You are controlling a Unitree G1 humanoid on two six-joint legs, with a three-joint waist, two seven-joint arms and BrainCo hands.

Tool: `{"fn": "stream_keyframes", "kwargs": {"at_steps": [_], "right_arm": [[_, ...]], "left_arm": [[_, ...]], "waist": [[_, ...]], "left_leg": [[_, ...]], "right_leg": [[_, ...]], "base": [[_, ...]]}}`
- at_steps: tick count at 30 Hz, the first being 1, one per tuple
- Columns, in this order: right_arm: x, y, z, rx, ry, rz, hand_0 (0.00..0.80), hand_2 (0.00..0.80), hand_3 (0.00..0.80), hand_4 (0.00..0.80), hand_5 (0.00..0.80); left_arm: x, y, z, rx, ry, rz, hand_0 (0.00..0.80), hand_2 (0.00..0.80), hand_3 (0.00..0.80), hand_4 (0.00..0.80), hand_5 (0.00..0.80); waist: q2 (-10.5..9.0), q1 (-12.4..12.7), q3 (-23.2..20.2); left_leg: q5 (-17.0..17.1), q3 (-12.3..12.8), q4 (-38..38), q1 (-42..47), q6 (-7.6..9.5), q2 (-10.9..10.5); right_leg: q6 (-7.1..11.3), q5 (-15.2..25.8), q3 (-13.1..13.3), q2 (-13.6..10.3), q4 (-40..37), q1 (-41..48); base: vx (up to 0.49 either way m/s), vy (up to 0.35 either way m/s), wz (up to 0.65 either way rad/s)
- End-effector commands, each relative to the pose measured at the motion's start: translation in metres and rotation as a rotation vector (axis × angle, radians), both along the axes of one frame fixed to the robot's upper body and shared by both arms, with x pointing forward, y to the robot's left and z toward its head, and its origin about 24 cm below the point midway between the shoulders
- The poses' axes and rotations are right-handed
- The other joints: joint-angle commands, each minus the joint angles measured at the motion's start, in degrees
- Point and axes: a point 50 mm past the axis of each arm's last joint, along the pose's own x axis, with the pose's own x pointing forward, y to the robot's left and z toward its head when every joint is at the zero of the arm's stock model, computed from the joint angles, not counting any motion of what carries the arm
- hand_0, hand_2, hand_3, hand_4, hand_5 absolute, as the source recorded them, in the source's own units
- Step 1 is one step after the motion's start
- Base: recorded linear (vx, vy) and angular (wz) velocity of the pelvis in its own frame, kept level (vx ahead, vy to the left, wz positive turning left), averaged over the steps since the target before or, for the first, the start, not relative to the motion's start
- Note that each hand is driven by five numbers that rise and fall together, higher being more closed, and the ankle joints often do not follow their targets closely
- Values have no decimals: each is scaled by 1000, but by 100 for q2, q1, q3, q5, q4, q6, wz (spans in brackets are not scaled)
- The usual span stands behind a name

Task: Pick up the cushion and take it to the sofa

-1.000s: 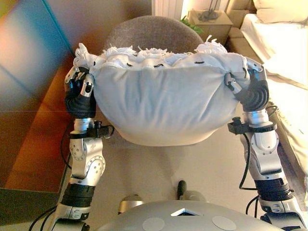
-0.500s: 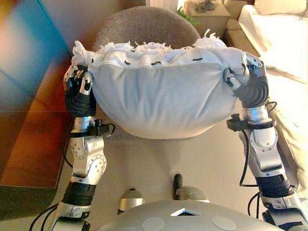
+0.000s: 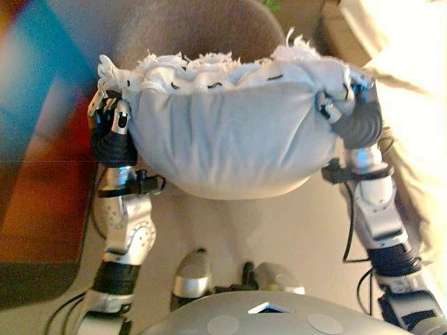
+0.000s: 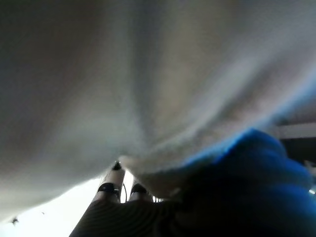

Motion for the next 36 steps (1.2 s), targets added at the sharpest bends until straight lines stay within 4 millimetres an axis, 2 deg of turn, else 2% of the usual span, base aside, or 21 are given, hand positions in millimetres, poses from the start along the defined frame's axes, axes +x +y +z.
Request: {"fn": "stream_keyframes", "kwargs": {"at_steps": [1,5,8,11,14,16,18,19,20,21,22,24,26,27,30,31,33,36], "right_arm": [[-23,19,36,30,-230,158,800,800,800,800,800],[-24,15,37,31,-232,160,800,800,800,800,800],[-24,11,41,37,-249,152,800,800,800,800,800],[-26,7,41,53,-259,145,800,800,800,800,800],[-28,0,37,85,-243,103,800,800,800,800,800],[-29,2,36,97,-248,87,800,800,800,800,800],[-30,7,35,105,-251,101,800,800,800,800,800],[-28,12,34,103,-247,110,800,800,800,800,800],[-27,14,34,101,-246,113,800,800,800,800,800],[-26,17,35,96,-252,113,800,800,800,800,800],[-26,17,35,93,-256,116,800,800,800,800,800],[-24,18,36,95,-269,109,800,800,800,800,800],[-21,17,34,95,-267,99,800,800,800,800,800],[-19,17,35,97,-262,89,800,800,800,800,800],[-11,21,40,97,-257,77,800,800,800,800,800],[-7,20,42,94,-255,76,800,800,800,800,800],[-3,19,43,92,-234,84,800,800,800,800,800],[-6,20,44,68,-233,103,800,800,800,800,800]], "left_arm": [[-11,-20,31,85,-205,-91,800,800,800,800,800],[-11,-19,32,82,-218,-86,800,800,800,800,800],[-9,-21,37,89,-236,-88,800,800,800,800,800],[-9,-19,38,102,-241,-87,800,800,800,800,800],[-10,-20,39,124,-239,-108,800,800,800,800,800],[-9,-23,42,144,-241,-121,800,800,800,800,800],[-7,-25,44,162,-237,-115,800,800,800,800,800],[-5,-27,45,166,-230,-107,800,800,800,800,800],[-3,-27,46,162,-225,-103,800,800,800,800,800],[-1,-26,48,159,-231,-110,800,800,800,800,800],[0,-26,49,165,-237,-117,800,800,800,800,800],[3,-27,50,169,-245,-137,800,800,800,800,800],[4,-31,47,165,-237,-151,800,800,800,800,800],[4,-34,46,163,-234,-165,800,800,800,800,800],[5,-43,46,166,-242,-179,800,800,800,800,800],[6,-44,47,168,-246,-182,800,800,800,800,800],[7,-43,43,157,-226,-156,800,800,800,800,800],[4,-35,40,156,-212,-126,800,800,800,800,800]], "waist": [[247,92,-705],[242,91,-700],[155,62,-699],[5,124,-759],[-174,217,-941],[-138,233,-1041],[-47,150,-1065],[-6,74,-1056],[-21,0,-1023],[-4,-110,-980],[-26,-172,-960],[3,-376,-858],[-24,-575,-773],[-54,-656,-758],[-89,-738,-754],[-73,-704,-789],[-124,-629,-867],[-191,-561,-885]], "left_leg": [[1812,-133,-1606,-352,-196,315],[1809,-119,-1616,-395,-262,566],[1608,9,-1505,-390,-201,523],[1324,-86,-1043,-531,10,278],[1074,19,-753,-548,305,-5],[939,54,-775,-356,446,-89],[819,47,-804,-112,531,-141],[774,25,-844,30,552,-168],[748,-20,-871,119,565,-234],[786,-147,-948,256,578,-300],[726,-255,-992,368,581,-381],[630,-547,-1135,733,566,-435],[472,-829,-1185,1001,551,-464],[377,-971,-1203,1127,547,-493],[254,-1224,-1198,1268,532,-503],[181,-1287,-1134,1258,492,-474],[156,-1238,-993,1222,435,-479],[52,-1133,-249,996,304,-537]], "right_leg": [[283,-364,-184,182,-183,992],[302,-587,-218,84,26,1052],[457,-707,-424,-205,305,1074],[755,-324,-481,-538,711,1086],[1094,633,-594,-817,1377,1091],[1157,1198,-673,-911,2311,871],[1126,1422,-630,-841,2886,384],[1078,1465,-582,-759,2908,61],[1040,1330,-595,-721,2830,-92],[962,1226,-624,-505,2429,-377],[907,984,-666,-443,2122,-523],[815,914,-689,-396,1370,-1018],[783,950,-527,-390,622,-1107],[811,1112,-368,-372,322,-1155],[798,1307,-129,-301,110,-1223],[693,1081,-154,-269,-3,-1094],[645,1096,-221,-301,-245,-821],[559,1043,-315,-377,-369,-639]], "base": [[372,99,-19],[400,149,-29],[396,158,-47],[375,151,-3],[404,154,15],[441,170,28],[402,131,28],[372,82,22],[332,32,18],[348,-18,33],[339,-63,44],[321,-124,62],[334,-175,86],[293,-173,117],[168,-162,115],[157,-171,73],[140,-197,59],[116,-141,44]]}}
